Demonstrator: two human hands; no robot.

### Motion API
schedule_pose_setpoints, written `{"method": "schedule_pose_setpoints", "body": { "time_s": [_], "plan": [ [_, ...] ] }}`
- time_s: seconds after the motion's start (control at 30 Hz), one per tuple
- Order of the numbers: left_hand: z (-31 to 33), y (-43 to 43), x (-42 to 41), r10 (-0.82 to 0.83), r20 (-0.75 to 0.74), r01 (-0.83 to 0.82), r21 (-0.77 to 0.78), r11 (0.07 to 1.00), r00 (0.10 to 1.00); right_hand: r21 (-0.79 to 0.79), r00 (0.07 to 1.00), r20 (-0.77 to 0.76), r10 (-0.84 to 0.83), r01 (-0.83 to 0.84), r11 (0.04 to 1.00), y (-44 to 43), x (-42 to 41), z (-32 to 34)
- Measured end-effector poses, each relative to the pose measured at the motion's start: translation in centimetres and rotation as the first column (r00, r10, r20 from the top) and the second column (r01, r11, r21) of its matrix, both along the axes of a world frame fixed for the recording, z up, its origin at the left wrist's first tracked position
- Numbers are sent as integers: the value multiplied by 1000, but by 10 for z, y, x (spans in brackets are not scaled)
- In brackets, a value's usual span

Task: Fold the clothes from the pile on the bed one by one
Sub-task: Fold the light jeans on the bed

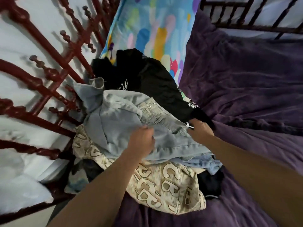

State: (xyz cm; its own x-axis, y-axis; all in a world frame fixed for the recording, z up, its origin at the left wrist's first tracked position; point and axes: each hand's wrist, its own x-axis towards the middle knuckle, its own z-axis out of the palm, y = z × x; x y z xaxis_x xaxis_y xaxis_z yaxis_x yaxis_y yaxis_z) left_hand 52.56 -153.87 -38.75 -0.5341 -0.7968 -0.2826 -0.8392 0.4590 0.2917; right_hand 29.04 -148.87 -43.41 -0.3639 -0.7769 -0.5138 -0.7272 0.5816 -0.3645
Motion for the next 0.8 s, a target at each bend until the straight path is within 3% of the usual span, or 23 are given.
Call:
{"method": "schedule_pose_setpoints", "body": {
  "time_s": [0.17,0.23,0.37,0.5,0.67,0.8],
  "plan": [
    [-28,-59,-20,-169,77,177,-102,979,983,105,985,149,-91,76,992,-20,16,-40],
    [-33,-73,-33,-280,203,306,-111,946,938,96,996,67,-62,56,994,-9,21,-37],
    [-34,-76,-60,-445,456,501,-3,865,771,-144,999,-43,10,-16,989,33,36,-4],
    [-11,-61,-70,-527,512,598,30,801,679,-192,988,-128,81,-105,976,72,58,33],
    [47,-31,-42,-517,469,634,-129,762,716,34,979,-180,97,-92,995,113,57,51],
    [107,-2,-16,-497,316,585,-337,738,808,-14,954,-287,86,-94,996,137,48,86]
  ]
}}
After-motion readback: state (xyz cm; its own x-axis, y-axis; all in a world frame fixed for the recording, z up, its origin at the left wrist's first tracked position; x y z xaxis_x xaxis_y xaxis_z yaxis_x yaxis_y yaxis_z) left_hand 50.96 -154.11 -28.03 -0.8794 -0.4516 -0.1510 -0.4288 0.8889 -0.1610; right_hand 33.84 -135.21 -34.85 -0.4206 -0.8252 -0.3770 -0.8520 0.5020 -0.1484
